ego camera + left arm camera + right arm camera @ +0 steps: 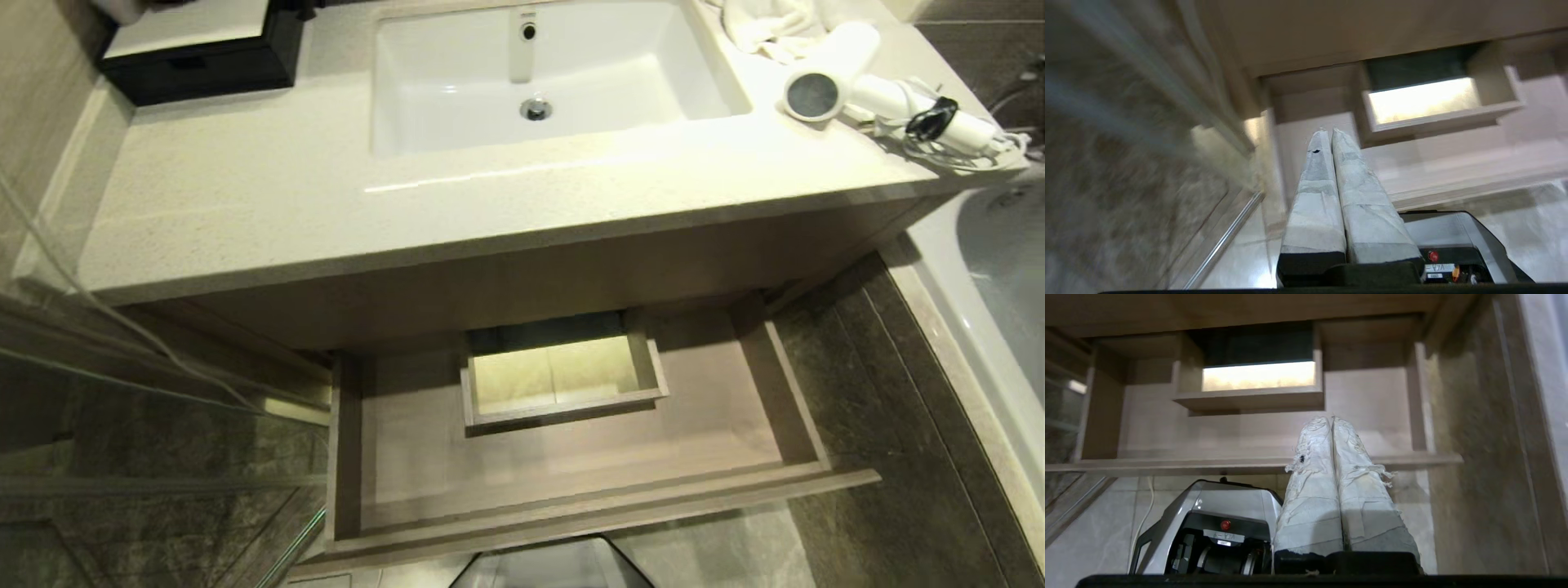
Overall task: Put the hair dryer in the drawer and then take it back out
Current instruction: Pick up the hairdryer
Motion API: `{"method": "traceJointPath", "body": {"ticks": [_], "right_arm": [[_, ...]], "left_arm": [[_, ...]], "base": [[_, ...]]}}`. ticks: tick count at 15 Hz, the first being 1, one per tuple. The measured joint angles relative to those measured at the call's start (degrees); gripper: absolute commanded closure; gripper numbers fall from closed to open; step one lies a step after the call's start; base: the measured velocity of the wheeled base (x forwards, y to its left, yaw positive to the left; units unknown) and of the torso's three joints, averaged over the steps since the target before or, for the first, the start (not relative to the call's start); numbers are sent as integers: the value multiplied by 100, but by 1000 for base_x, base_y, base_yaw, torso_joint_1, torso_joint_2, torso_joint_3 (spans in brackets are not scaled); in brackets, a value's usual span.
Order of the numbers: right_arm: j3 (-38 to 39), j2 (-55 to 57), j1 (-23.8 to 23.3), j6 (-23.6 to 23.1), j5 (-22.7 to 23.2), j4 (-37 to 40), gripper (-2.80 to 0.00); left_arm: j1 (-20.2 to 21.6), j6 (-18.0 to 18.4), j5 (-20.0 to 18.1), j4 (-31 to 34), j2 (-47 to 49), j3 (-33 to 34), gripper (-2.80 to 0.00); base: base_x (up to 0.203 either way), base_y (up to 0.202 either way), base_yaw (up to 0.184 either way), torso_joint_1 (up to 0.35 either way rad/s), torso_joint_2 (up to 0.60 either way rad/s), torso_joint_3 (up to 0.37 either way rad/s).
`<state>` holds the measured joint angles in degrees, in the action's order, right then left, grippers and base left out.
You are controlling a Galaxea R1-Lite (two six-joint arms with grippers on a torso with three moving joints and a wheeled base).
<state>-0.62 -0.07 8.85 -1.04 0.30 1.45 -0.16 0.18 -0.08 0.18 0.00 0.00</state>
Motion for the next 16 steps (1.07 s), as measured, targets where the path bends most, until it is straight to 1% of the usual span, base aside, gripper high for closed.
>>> {"method": "traceJointPath", "body": {"ticks": [2, 11, 13, 16], "right_arm": [[0, 0, 1, -3, 0, 2, 0], [-9, 0, 1, -34, 18, 4, 0], [-9, 0, 1, -25, 5, 4, 0], [-9, 0, 1, -12, 2, 4, 0]], "left_arm": [[6, 0, -3, -2, 0, 0, 0], [6, 0, 2, 1, 0, 0, 0], [6, 2, 1, 2, 0, 0, 0], [6, -1, -1, 1, 0, 0, 0]], "base": [[0, 1, -116, -1, 4, 5], [0, 0, 0, 0, 0, 0], [0, 0, 0, 112, -1, 140], [0, 0, 0, 244, -12, 220]]}}
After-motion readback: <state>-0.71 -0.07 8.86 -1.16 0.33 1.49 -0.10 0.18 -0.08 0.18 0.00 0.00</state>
